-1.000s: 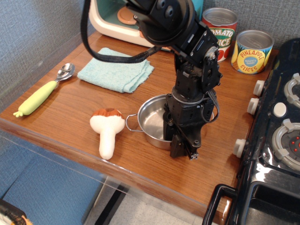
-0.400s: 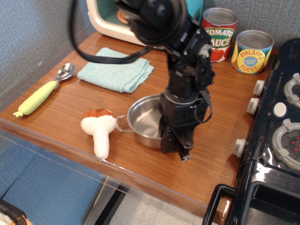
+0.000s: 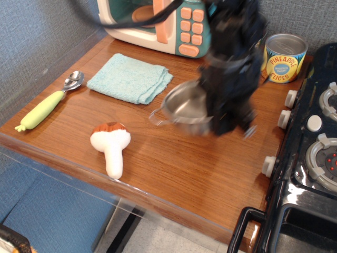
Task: Move the pot directly right of the towel
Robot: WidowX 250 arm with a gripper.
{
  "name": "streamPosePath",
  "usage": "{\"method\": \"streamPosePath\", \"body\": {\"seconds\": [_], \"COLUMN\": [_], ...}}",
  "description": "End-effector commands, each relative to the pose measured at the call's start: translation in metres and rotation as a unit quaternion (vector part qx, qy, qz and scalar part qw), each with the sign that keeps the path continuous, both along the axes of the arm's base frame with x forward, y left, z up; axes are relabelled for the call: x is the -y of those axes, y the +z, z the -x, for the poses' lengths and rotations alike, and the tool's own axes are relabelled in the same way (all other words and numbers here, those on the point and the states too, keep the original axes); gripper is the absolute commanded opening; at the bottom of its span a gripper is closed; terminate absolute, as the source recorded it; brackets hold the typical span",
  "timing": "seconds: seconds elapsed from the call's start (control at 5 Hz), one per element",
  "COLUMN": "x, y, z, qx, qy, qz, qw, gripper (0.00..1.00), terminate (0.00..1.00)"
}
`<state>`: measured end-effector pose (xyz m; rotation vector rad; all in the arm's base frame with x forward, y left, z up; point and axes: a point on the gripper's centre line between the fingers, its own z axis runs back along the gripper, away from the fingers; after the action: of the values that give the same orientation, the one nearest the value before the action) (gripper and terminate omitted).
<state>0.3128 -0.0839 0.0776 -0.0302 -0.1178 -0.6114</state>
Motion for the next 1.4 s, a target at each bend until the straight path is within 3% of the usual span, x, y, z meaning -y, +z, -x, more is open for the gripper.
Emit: {"method": "streamPosePath", "body": {"seconds": [0.0, 0.2, 0.6, 0.8, 1.0, 1.2], "x": [-0.023, -0.031, -0.044, -0.048, -0.044, -0.043], "y": [0.000, -0.016, -0.046, -0.048, -0.034, -0.006], "z": [-0.070, -0.084, -0.087, -0.089, -0.088, -0.091], "qx": [0.008, 0.000, -0.019, -0.021, -0.011, 0.014], "qy": [0.126, 0.153, 0.169, 0.175, 0.176, 0.190], "qz": [0.000, -0.022, -0.059, -0.048, -0.043, -0.011], "qw": [0.9921, 0.9879, 0.9837, 0.9831, 0.9834, 0.9817], "gripper": [0.00, 0.00, 0.00, 1.00, 1.00, 1.00], "terminate": [0.00, 0.00, 0.00, 0.00, 0.00, 0.00]}}
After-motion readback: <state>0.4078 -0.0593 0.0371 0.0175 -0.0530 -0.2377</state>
